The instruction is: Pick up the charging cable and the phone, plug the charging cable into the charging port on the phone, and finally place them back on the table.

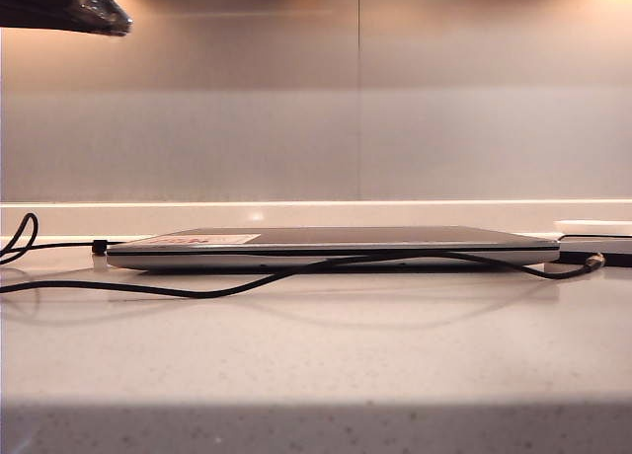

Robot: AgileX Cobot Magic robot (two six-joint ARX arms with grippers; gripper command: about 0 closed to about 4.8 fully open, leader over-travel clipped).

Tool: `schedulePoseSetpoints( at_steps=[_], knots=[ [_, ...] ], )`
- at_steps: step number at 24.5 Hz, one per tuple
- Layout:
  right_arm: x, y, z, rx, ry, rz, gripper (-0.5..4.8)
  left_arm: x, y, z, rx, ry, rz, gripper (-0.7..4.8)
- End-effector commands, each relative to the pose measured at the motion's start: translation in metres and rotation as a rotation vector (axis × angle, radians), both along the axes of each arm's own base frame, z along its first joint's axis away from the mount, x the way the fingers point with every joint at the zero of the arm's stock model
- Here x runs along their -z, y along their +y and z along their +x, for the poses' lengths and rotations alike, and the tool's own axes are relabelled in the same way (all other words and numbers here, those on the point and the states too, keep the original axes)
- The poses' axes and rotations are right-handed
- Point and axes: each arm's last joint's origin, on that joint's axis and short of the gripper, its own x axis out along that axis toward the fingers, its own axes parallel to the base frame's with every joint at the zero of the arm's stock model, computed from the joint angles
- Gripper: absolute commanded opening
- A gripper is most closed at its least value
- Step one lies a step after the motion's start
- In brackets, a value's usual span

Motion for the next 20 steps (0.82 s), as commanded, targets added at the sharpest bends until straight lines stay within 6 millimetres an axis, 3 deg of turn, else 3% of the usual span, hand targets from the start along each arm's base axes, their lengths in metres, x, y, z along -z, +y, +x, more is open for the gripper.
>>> schedulePoseSetpoints(
  at_steps=[1, 13, 20],
  knots=[
    [0.003, 0.002, -0.024, -0.001, -0.190, -0.019, -0.01, 0.001, 0.004, -0.006, 0.014, -0.019, 0.045, -0.06],
    [0.052, 0.007, -0.072, -0.030, -0.335, -0.046, -0.01, 0.033, 0.004, -0.006, 0.019, 0.016, 0.082, -0.06],
    [0.061, 0.008, -0.086, -0.031, -0.380, -0.048, 0.00, 0.050, 0.003, -0.005, 0.018, -0.020, 0.060, -0.06]
  ],
)
